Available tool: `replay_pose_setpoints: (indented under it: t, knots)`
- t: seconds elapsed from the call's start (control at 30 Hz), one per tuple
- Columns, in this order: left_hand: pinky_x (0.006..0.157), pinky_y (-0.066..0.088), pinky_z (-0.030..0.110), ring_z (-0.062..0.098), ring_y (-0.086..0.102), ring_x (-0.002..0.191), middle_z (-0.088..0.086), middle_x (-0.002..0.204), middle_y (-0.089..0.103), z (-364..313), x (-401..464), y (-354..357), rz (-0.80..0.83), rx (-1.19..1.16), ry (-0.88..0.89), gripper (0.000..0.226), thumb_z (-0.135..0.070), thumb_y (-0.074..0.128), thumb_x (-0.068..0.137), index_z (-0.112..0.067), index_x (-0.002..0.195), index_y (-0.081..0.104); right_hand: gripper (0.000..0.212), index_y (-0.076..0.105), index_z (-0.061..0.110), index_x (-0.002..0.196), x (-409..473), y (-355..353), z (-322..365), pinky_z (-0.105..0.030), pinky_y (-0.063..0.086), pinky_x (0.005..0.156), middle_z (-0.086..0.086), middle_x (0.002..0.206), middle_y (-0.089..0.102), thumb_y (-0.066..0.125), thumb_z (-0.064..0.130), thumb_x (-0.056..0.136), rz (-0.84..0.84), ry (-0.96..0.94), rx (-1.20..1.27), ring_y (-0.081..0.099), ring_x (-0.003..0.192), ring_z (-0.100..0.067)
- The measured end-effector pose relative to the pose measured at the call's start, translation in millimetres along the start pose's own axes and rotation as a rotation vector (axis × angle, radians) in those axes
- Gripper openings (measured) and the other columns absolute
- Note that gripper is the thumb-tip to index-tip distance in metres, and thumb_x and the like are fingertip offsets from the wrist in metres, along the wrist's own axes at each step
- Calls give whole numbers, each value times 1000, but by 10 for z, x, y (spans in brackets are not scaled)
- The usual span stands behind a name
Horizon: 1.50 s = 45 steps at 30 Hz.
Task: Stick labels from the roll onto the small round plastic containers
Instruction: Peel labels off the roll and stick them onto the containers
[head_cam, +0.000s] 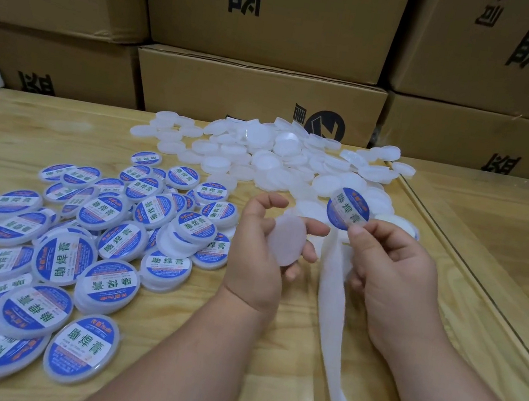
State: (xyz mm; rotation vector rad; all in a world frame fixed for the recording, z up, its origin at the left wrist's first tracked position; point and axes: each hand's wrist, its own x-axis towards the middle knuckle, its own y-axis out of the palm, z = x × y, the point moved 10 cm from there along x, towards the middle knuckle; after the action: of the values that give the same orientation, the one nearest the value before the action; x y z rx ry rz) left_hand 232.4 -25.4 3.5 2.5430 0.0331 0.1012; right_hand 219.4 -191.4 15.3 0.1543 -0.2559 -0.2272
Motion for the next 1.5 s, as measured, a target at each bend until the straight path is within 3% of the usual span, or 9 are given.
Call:
replay_pose_setpoints:
  t: [0.07, 0.2, 0.4, 0.5, 0.63, 0.73, 0.97, 1.13, 1.5]
  knots:
    - [38, 31, 22, 28, 64, 57, 21, 92, 76, 44, 23, -2, 0, -67, -48, 17, -24, 32, 92, -18, 102, 45, 23, 76, 25, 74, 19, 8, -105, -26, 30, 46, 1, 66, 49, 70, 14, 93, 5, 105, 112, 36, 50, -10]
    - [41, 49, 25, 31, 74, 81, 18, 109, 75, 130, 52, 56, 31, -219, -147, 30, -36, 31, 109, -18, 112, 55, 7, 69, 17, 78, 49, 86, -185, -24, 33, 44, 2, 71, 53, 75, 18, 82, 95, 205, 257, 35, 54, -12]
    - [38, 33, 17, 21, 59, 54, 16, 98, 75, 163, 50, 70, 63, -534, -286, 34, -41, 38, 101, -19, 101, 63, 9, 57, 21, 77, 25, 186, -211, -20, 30, 43, 5, 71, 42, 63, 24, 84, 242, 355, 497, 31, 52, -9]
    - [45, 25, 19, 23, 55, 54, 16, 97, 74, 143, 27, 128, 128, -439, -259, 29, -31, 44, 82, -19, 100, 64, 22, 50, 23, 67, -40, 284, -198, -19, 25, 40, 9, 59, 31, 60, 26, 86, 364, 422, 553, 21, 47, -6]
    - [45, 22, 21, 22, 56, 55, 10, 95, 69, 208, 31, 136, 128, -205, -210, 32, -25, 33, 97, -20, 109, 62, 25, 50, 23, 63, -95, 339, -303, -20, 21, 38, 8, 50, 25, 66, 24, 83, 373, 468, 368, 18, 42, -6]
    - [46, 17, 23, 21, 52, 55, 15, 109, 71, 222, 19, 154, 141, -103, -198, 32, -25, 29, 99, -20, 105, 60, 20, 56, 19, 64, -96, 350, -333, -21, 23, 37, 5, 51, 26, 69, 24, 79, 359, 454, 280, 21, 39, -6]
    - [42, 20, 22, 17, 51, 55, 21, 118, 72, 223, -5, 195, 181, -101, -183, 29, -27, 30, 98, -18, 109, 55, 26, 61, 5, 71, -115, 399, -354, -21, 23, 37, 4, 48, 23, 70, 28, 78, 402, 435, 143, 18, 37, -7]
    - [40, 22, 20, 16, 50, 54, 18, 116, 73, 194, 4, 218, 196, -79, -150, 36, -29, 42, 76, -18, 108, 55, 25, 61, 4, 69, -120, 401, -349, -22, 23, 37, 4, 46, 22, 71, 26, 74, 390, 439, 146, 17, 38, -7]
    - [39, 24, 20, 15, 53, 53, 13, 114, 75, 212, 18, 226, 212, -6, -134, 32, -24, 44, 77, -21, 107, 55, 24, 62, 6, 64, -117, 386, -355, -22, 23, 37, 5, 46, 22, 70, 26, 75, 383, 445, 148, 17, 38, -7]
